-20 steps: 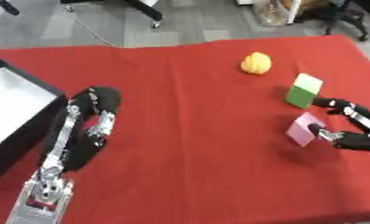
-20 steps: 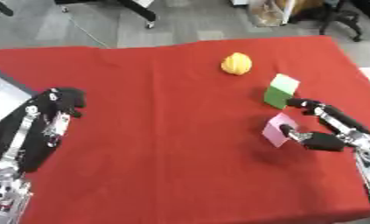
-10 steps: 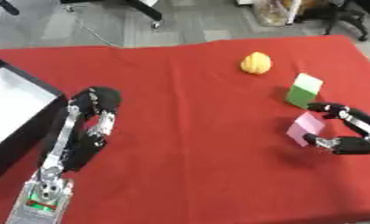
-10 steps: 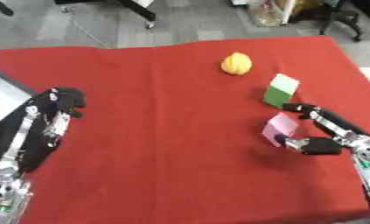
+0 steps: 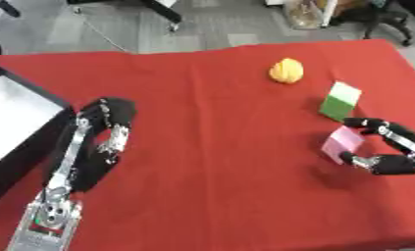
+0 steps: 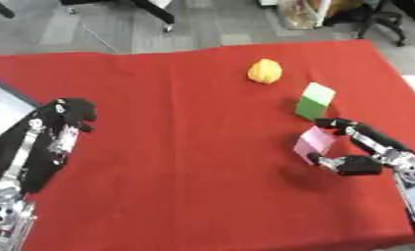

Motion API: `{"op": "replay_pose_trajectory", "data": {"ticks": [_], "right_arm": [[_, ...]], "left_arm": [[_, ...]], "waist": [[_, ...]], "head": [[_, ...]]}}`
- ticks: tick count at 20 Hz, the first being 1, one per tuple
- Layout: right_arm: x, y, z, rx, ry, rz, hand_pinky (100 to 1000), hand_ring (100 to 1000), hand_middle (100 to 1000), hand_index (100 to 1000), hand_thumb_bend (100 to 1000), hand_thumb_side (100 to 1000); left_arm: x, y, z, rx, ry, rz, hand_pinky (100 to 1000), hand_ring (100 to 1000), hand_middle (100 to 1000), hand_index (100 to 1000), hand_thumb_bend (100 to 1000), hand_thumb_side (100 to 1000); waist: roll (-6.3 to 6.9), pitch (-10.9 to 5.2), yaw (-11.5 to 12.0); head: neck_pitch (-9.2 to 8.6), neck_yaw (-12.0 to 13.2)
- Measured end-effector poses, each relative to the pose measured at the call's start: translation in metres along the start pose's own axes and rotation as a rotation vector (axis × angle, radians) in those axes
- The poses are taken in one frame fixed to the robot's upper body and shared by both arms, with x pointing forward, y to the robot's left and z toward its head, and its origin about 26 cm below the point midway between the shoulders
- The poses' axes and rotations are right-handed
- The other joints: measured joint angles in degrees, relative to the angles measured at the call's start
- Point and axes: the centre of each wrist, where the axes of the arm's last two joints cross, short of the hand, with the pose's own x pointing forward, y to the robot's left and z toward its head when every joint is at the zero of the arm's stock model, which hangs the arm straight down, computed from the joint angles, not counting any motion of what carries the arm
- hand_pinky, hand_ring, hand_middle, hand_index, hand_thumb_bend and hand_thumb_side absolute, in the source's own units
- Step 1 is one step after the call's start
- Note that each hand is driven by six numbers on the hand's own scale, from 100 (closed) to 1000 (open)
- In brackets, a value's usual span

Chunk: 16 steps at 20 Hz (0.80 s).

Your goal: Pick up the objects with one hand, pass them to the other hand, and then place them into the box on the other side of the table.

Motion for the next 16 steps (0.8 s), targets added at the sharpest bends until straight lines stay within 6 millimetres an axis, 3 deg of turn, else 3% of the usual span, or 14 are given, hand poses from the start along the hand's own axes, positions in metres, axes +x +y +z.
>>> {"op": "replay_pose_trajectory", "data": {"ticks": [10,16], "right_arm": [[-0.0023,0.0028,0.0016,-0.003,0.018,0.005,890,920,797,913,299,523],[-0.0022,0.0027,0.0015,-0.021,0.02,0.024,882,903,766,766,241,452]], "left_arm": [[0.0,0.0,0.0,0.0,0.0,0.0,623,670,691,671,100,762],[-0.0001,0.0,0.0002,-0.002,-0.001,0.0,623,671,692,671,100,765]], "waist": [[0.0,0.0,0.0],[0.0,0.0,0.0]], "head": [[0.0,-0.01],[0.0,-0.01]]}}
